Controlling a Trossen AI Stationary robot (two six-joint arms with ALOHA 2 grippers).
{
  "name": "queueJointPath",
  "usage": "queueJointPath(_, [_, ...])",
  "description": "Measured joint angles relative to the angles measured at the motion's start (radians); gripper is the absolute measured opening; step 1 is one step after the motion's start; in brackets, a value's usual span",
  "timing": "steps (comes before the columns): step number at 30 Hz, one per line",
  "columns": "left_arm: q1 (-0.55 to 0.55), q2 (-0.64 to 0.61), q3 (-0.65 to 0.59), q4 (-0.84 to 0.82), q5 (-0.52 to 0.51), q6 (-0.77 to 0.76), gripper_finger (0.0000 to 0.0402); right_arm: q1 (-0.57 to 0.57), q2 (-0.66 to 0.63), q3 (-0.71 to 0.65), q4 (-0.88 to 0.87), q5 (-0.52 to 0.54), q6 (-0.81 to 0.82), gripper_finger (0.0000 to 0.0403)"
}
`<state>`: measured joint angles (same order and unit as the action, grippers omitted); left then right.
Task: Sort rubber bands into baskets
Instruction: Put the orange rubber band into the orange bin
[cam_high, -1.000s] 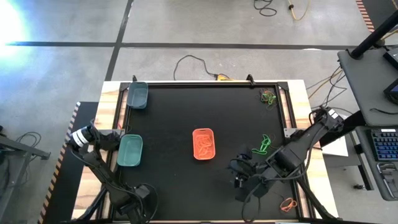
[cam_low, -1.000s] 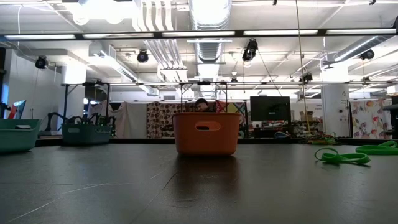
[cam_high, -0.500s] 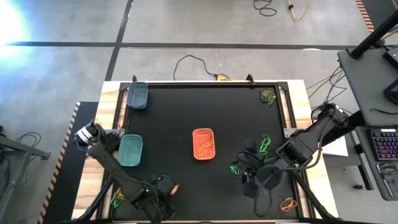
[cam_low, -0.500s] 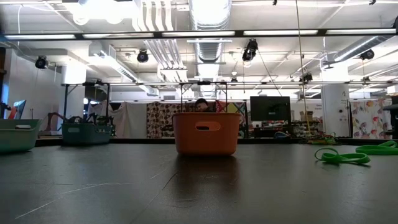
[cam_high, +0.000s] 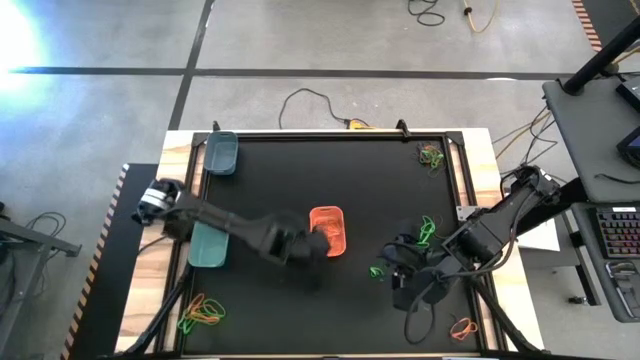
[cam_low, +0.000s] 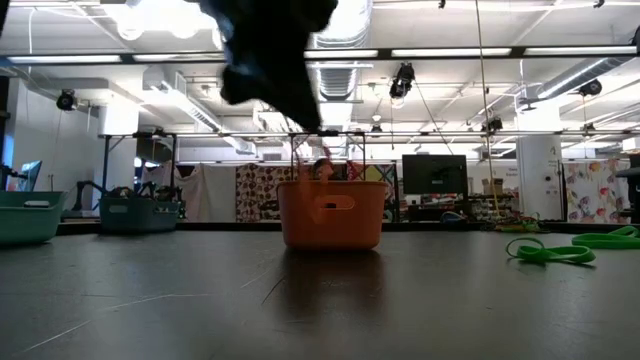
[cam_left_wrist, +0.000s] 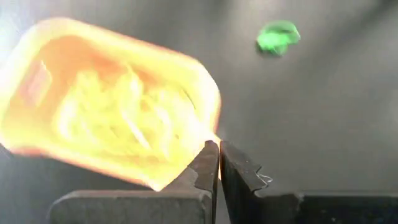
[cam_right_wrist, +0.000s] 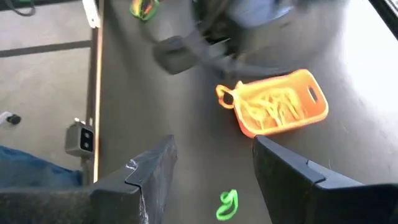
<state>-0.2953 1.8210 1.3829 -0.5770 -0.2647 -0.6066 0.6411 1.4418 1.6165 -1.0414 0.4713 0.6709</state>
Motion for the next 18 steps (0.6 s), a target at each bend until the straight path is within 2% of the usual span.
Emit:
queueJointPath(5, [0.138,-0.002,0.014,0.028,0.072,0.183,0.0,-0.014,0.0,0.0,-0.103,-0.002,0.087,0.0203])
queueJointPath(9, [0.204,-0.002,0.003,0.033,0.185,0.276,0.0,-0.048,-0.001,0.0,-0.157,-0.007,0.122,0.0203])
queueJointPath(12, [0.211,-0.002,-0.014,0.026,0.224,0.327,0.0,-0.075,-0.002,0.0,-0.165,-0.008,0.105,0.0203])
queueJointPath(18, [0.159,-0.005,-0.009,0.028,0.226,0.363,0.0,-0.126,-0.002,0.0,-0.164,0.0,0.043,0.0203])
